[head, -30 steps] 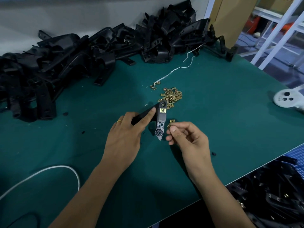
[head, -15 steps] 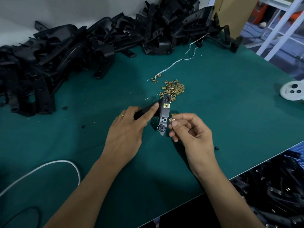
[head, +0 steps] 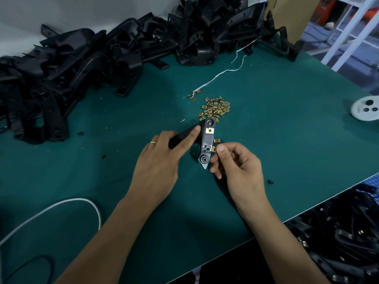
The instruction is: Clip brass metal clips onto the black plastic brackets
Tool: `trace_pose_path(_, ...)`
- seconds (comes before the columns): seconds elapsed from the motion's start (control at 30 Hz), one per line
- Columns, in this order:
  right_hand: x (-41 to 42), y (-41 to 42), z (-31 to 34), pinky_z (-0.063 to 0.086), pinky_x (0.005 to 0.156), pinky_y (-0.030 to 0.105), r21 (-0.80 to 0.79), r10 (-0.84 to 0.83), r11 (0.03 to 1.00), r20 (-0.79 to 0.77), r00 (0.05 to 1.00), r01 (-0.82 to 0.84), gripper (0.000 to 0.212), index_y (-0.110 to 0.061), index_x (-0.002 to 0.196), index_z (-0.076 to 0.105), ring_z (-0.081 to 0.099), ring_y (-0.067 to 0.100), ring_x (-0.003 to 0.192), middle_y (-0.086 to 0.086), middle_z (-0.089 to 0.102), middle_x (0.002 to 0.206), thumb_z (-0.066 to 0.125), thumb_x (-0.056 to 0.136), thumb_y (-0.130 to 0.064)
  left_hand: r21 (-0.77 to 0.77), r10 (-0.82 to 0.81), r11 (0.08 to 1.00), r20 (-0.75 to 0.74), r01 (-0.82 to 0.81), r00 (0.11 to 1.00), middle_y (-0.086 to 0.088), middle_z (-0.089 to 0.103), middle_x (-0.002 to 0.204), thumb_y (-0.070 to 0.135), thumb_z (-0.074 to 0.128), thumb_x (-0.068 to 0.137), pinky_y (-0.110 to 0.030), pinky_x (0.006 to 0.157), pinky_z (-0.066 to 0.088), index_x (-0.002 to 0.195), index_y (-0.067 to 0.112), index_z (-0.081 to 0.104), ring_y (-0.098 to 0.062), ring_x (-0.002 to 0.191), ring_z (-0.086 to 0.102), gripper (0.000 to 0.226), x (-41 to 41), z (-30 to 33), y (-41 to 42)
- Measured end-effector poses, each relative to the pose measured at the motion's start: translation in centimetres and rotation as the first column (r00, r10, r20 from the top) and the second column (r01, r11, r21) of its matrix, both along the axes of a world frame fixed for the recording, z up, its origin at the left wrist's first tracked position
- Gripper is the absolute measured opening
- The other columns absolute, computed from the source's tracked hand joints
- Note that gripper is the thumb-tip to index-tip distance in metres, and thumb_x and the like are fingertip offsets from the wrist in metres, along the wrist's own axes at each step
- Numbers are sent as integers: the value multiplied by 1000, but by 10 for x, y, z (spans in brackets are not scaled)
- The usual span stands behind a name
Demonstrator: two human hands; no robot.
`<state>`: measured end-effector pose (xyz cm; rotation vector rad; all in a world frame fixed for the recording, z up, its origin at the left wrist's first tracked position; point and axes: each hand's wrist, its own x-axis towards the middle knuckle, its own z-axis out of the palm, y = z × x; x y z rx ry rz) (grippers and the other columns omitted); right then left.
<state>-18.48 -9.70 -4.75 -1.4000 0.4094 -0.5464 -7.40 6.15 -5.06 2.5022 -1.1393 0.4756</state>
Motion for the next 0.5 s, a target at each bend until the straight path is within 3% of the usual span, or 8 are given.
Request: trace_pose_path(0.5, -2, 0, 4, 47, 51, 22, 2, 0, 1000, -25, 1000, 0, 20, -16, 86, 71, 58, 15, 57, 5, 69, 74, 65, 103, -23, 12, -9, 1000, -1, 9, 1000, -5, 49, 123, 2, 71, 89, -39, 78, 52, 159, 43, 28, -25, 99, 53, 92, 2, -2, 0)
